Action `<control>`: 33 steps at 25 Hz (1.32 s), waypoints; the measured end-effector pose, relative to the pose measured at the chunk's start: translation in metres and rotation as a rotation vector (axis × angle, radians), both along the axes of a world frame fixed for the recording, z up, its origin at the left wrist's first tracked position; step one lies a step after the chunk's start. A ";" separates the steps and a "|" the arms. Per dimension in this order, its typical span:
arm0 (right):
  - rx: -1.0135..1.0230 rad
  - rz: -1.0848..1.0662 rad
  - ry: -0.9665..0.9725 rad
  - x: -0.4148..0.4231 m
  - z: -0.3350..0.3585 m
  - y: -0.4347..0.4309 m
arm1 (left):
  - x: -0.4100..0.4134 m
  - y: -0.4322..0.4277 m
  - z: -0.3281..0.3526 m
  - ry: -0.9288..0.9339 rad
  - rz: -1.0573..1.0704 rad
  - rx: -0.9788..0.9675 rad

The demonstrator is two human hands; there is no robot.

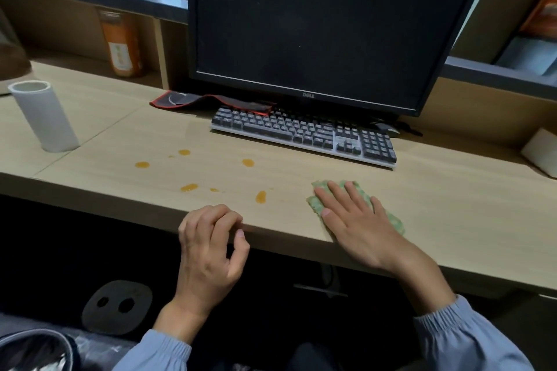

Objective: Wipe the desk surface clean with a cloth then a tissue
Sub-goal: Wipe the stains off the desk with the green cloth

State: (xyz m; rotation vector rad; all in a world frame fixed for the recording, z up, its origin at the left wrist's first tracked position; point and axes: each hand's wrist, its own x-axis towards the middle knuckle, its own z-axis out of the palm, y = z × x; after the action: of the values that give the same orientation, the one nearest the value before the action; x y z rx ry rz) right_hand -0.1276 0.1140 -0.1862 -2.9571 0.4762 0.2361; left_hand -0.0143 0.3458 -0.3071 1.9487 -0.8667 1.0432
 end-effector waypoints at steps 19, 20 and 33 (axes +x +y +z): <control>0.061 0.147 -0.001 0.133 0.006 0.015 | 0.015 0.034 0.005 0.010 0.093 0.009; 0.051 0.138 -0.001 0.124 0.005 0.007 | 0.015 0.035 0.005 0.013 0.096 0.006; 0.035 0.351 0.028 0.139 0.005 0.017 | 0.049 0.069 0.001 0.076 0.194 -0.063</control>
State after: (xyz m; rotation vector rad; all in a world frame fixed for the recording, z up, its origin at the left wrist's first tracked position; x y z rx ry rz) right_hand 0.0111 0.1312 -0.1815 -2.9869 -0.0484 0.3172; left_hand 0.0342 0.4150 -0.3064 2.0347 -0.6051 1.0853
